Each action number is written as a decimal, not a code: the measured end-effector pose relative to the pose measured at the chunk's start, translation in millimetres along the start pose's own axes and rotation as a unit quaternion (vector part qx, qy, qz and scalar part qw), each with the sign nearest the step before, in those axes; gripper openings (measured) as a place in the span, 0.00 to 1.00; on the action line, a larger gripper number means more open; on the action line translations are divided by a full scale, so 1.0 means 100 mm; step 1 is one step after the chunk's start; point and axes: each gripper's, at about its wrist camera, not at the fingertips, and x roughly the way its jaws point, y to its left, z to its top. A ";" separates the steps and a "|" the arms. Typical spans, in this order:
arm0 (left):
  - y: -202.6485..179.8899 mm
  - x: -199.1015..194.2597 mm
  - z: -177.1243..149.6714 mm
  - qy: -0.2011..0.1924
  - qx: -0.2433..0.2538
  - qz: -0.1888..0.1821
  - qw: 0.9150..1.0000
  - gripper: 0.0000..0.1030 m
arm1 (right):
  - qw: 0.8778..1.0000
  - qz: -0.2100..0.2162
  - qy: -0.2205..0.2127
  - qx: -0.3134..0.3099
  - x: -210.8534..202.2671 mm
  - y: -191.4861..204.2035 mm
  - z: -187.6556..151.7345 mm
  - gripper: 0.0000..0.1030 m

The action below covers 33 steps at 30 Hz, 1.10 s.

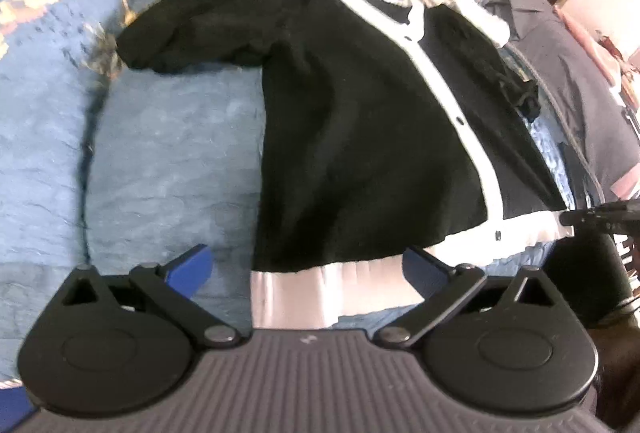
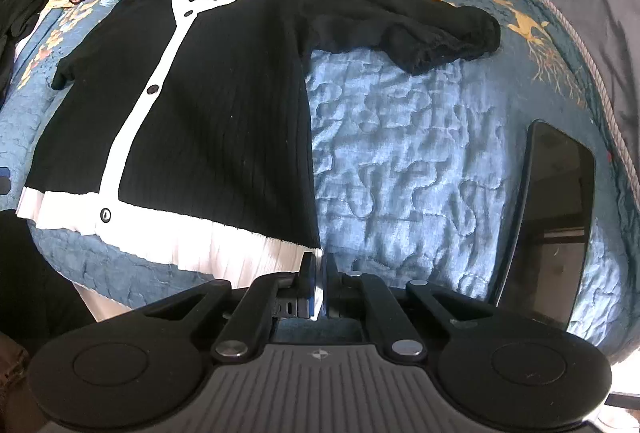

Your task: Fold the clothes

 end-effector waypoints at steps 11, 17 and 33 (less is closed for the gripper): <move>0.05 0.13 0.01 0.014 -0.053 0.030 0.998 0.22 | 1.000 0.001 -0.004 0.002 -0.01 -0.01 -0.02 0.03; 0.02 0.06 0.03 -0.002 -0.074 0.054 0.996 0.11 | 1.000 -0.005 -0.011 -0.007 -0.05 0.03 -0.03 0.03; -0.17 -0.86 -0.16 -0.040 -0.050 0.066 0.996 0.11 | 0.999 0.015 -0.026 -0.042 -0.47 0.07 -0.09 0.03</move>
